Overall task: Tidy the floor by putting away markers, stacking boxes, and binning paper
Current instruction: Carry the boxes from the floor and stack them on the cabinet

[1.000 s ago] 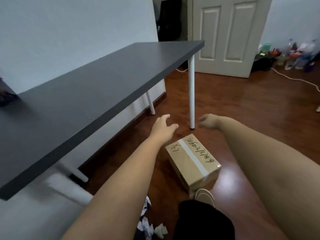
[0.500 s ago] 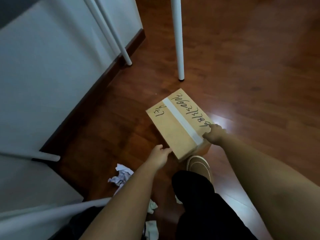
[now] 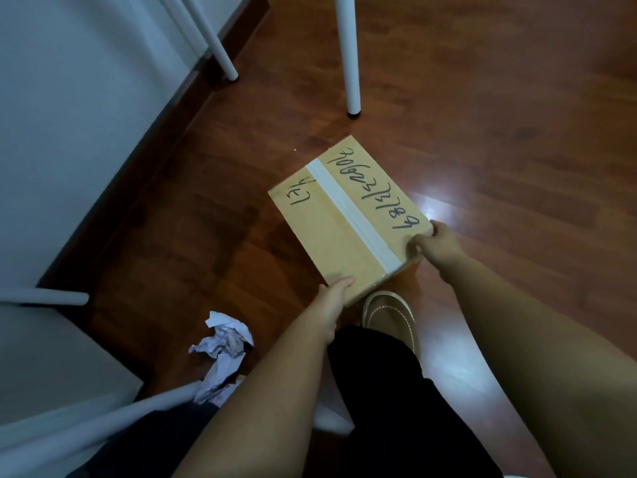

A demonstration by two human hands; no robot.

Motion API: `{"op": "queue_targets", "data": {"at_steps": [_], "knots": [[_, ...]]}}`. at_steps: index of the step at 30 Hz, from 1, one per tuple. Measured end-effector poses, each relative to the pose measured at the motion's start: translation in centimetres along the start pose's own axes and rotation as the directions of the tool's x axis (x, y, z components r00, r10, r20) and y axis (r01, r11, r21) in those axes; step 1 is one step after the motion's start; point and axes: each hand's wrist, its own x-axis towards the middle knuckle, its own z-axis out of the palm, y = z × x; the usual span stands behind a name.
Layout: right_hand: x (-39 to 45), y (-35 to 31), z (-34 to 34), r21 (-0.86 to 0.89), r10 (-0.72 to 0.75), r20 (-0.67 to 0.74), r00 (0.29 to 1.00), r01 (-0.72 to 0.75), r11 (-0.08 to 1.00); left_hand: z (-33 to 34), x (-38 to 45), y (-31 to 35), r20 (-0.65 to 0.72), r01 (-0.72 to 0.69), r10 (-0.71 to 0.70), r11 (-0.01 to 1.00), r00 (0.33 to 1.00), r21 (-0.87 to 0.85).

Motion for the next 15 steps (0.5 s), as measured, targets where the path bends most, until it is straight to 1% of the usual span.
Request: {"op": "queue_targets", "data": {"at_steps": [2,4,5,7,11,13,15], "knots": [[-0.3,-0.3,-0.6,0.032,0.018,0.043,0.999,-0.02,0.999,0.2,-0.1,0.2,-0.048,0.007,-0.014,0.991,0.999,-0.137],[-1.2,-0.6,-1.0,0.038,-0.004,0.066,0.998,0.002,0.999,-0.1,-0.8,0.4,-0.105,-0.044,0.02,0.972,0.994,-0.232],[-1.9,-0.9,-1.1,0.077,-0.032,0.066,0.997,0.027,0.997,-0.4,-1.4,0.7,-0.141,-0.075,0.039,0.964,0.989,-0.257],[-3.5,-1.6,-0.7,0.174,-0.092,0.038,0.995,0.084,0.981,-1.2,-2.0,0.9,-0.224,-0.126,0.07,0.961,0.972,-0.247],[-8.4,-4.7,-0.1,0.312,-0.166,-0.01,0.986,0.161,0.936,-4.0,-5.1,1.4,-0.372,-0.322,0.233,0.925,0.899,-0.2],[-10.9,-6.1,-0.1,0.321,-0.161,-0.033,0.986,0.163,0.933,-5.3,-7.2,1.6,-0.397,-0.365,0.259,0.904,0.881,-0.221],[-13.6,-7.3,-0.4,0.333,-0.147,-0.052,0.988,0.156,0.93,-6.0,-9.5,1.5,-0.347,-0.356,0.239,0.874,0.907,-0.33]]}}
